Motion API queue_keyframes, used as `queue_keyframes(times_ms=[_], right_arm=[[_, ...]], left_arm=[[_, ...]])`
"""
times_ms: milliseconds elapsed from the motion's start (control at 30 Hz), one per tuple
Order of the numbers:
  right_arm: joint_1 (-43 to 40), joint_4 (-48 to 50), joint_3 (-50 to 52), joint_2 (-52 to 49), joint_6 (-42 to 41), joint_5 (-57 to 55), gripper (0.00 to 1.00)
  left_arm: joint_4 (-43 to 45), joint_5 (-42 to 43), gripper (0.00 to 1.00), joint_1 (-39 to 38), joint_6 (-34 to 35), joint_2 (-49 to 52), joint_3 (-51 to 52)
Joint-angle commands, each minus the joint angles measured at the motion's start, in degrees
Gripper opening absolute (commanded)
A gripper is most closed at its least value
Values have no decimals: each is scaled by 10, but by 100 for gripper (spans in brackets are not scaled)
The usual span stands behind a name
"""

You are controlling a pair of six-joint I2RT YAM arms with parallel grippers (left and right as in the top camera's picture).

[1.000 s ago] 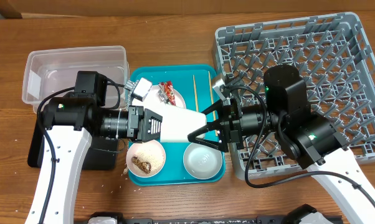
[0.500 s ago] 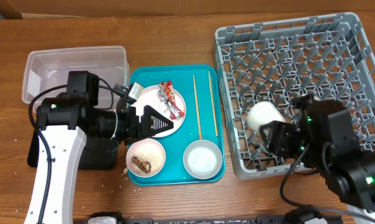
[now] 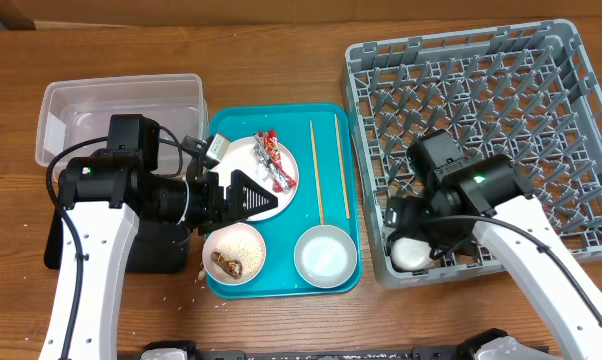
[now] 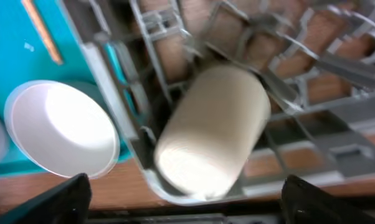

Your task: Sort waste into correct bins and load items into the dishwasher

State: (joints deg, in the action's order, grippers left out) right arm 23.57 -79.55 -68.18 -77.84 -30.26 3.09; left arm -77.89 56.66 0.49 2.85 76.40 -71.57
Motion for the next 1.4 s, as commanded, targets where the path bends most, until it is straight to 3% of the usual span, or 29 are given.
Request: queue_keyframes(times_ms=[0, 133, 300, 367, 467, 500, 667, 767, 833, 967, 1167, 1267, 1333, 1367], right_arm=[[-2, 20, -40, 20, -17, -9, 99], [-2, 65, -104, 47, -15, -9, 97], [-2, 176, -126, 87, -15, 31, 97], [-2, 179, -126, 87, -15, 40, 97], [-2, 163, -126, 87, -15, 45, 97], [-2, 160, -126, 87, -15, 45, 97], [-2, 153, -125, 87, -15, 46, 97], [-2, 148, -125, 87, -15, 46, 97], [-2, 144, -125, 87, -15, 46, 97], [-2, 138, -125, 87, -15, 45, 97], [-2, 128, -125, 87, -15, 45, 97], [-2, 130, -125, 87, -15, 45, 97], [-2, 130, -125, 87, -15, 45, 97], [-2, 130, -125, 87, -15, 45, 97]], left_arm=[[-15, -50, 97, 2, 2, -5, -6], [-38, -205, 91, -16, 46, -19, -6], [-33, -462, 84, -165, 230, -19, 21], [11, -532, 80, -250, 299, -17, 66], [107, -623, 67, -341, 412, 3, 152], [144, -629, 65, -353, 416, 15, 172], [243, -633, 52, -362, 408, 109, 200], [254, -635, 31, -361, 409, 163, 200], [257, -635, 4, -361, 409, 182, 200], [209, -629, 4, -361, 416, 161, 171], [133, -580, 4, -326, 381, 12, 111], [129, -447, 4, -180, 280, -67, 110], [106, -265, 4, 16, 135, -64, 111], [94, -212, 4, 82, 89, -52, 111]])
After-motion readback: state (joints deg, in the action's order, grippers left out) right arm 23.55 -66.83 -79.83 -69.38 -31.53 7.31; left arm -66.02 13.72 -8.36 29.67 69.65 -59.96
